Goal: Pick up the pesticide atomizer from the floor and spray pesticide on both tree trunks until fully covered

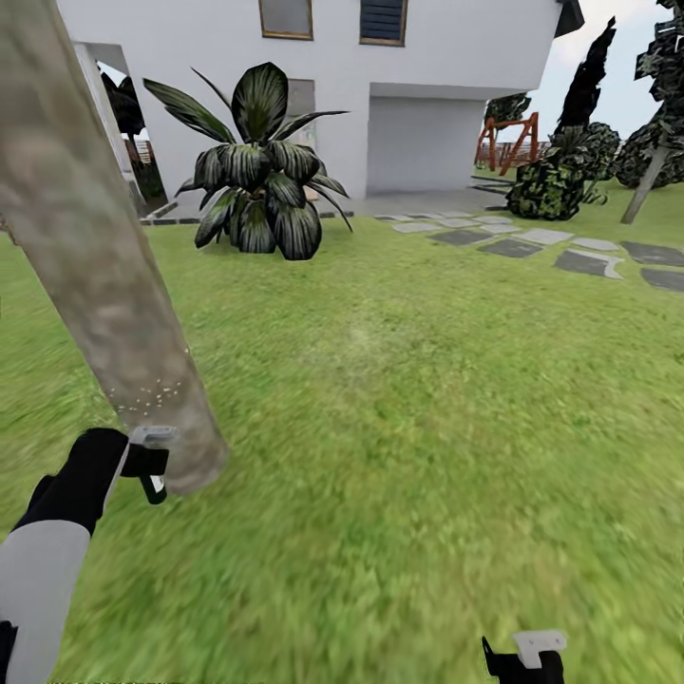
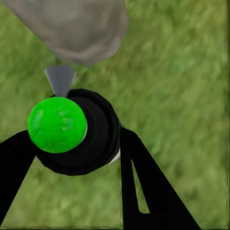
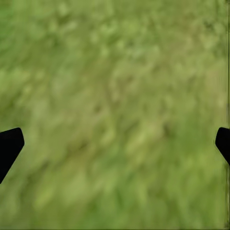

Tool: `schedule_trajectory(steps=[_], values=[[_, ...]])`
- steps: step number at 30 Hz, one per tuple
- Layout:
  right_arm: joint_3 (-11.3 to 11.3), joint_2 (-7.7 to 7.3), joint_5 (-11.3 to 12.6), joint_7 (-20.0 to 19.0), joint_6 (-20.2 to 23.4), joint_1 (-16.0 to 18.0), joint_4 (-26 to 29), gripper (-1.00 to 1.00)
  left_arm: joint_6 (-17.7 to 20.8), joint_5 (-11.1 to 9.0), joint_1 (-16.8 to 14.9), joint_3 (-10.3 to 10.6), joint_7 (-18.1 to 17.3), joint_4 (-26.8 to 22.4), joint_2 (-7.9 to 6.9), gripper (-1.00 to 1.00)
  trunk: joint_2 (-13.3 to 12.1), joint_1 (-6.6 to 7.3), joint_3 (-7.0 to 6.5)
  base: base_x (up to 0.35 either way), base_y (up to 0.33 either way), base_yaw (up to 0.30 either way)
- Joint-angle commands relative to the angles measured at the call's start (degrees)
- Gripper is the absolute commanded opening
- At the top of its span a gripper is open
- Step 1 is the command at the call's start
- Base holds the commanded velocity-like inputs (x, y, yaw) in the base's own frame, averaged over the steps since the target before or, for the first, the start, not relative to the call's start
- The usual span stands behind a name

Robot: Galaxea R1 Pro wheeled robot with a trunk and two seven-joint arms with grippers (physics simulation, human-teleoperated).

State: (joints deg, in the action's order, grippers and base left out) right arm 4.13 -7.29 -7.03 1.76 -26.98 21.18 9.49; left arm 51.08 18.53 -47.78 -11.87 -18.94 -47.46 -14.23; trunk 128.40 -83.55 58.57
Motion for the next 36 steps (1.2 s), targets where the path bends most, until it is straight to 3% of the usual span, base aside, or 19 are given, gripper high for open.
schedule_trajectory(steps=[1, 3, 4, 10, 12, 15, 18, 21, 26, 30, 36], values=[[0.0, 0.0, 0.0, 0.0, 0.0, 0.0, 0.0, 1.0, -0.1, 0.1, 0.2, -0.1, 0.0, 0.6, 0.16, -1.0, 0.0, 0.0, 0.0, 0.009, -0.268, 0.029], [0.0, 0.0, 0.0, 0.0, 0.0, 0.0, 0.0, 1.0, -0.7, 0.1, 0.2, -0.2, 0.1, 1.5, 0.24, -1.0, 0.0, 0.0, 0.0, 0.069, -0.268, 0.009], [0.0, 0.0, 0.0, 0.0, 0.0, 0.0, 0.0, 1.0, -3.1, 0.1, 0.2, -2.2, 1.3, 1.9, 0.25, -1.0, 0.0, 0.0, 0.0, 0.145, -0.26, 0.001], [0.0, 0.0, 0.0, 0.0, 0.0, 0.0, 0.0, 1.0, -3.9, 0.2, 0.2, -4.7, 4.2, 2.1, 0.03, -1.0, 0.0, 0.0, 0.0, 0.179, -0.239, 0.0], [0.0, 0.0, 0.0, 0.0, 0.0, 0.0, 0.0, 1.0, -4.0, 0.1, 0.3, -6.3, 7.0, 2.5, -0.07, -1.0, 0.0, 0.0, 0.0, 0.191, -0.231, 0.008], [0.0, 0.0, 0.0, 0.0, 0.0, 0.0, 0.0, 1.0, -4.8, 0.2, 1.5, -6.7, 8.1, 3.3, -0.09, -1.0, 0.0, 0.0, 0.0, 0.201, -0.227, 0.147], [-0.1, 0.04, 0.0, 0.0, 0.0, 0.0, 0.0, 1.0, -9.9, 0.0, 3.1, -6.8, 8.7, 4.5, 0.21, -1.0, 0.0, 0.0, 0.0, 0.232, -0.203, 0.264], [-0.2, 0.18, 0.0, 0.0, 0.0, 0.0, 0.0, 1.0, -11.2, 0.1, 3.6, -6.8, 8.8, 7.9, 0.13, -1.0, 0.0, 0.0, 0.0, 0.239, -0.197, 0.274], [-0.3, 0.26, 0.0, 0.0, 0.0, 0.0, -0.1, 1.0, -12.4, 0.2, 4.7, -7.1, 8.9, 9.2, 0.19, -1.0, 0.0, 0.0, 0.0, 0.239, -0.196, 0.109], [-0.2, 0.26, 0.0, 0.0, 0.0, 0.0, -0.1, 1.0, -15.6, -0.1, 4.8, -7.1, 11.4, 9.8, 0.35, -1.0, 0.0, 0.0, 0.0, 0.232, -0.177, 0.038], [-0.3, 0.26, 0.0, 0.0, 0.0, 0.0, 0.0, 1.0, -16.1, -0.3, 4.8, -7.1, 12.0, 10.0, 1.7, -1.0, 0.0, 0.0, 0.0, 0.02, -0.015, 0.268]])
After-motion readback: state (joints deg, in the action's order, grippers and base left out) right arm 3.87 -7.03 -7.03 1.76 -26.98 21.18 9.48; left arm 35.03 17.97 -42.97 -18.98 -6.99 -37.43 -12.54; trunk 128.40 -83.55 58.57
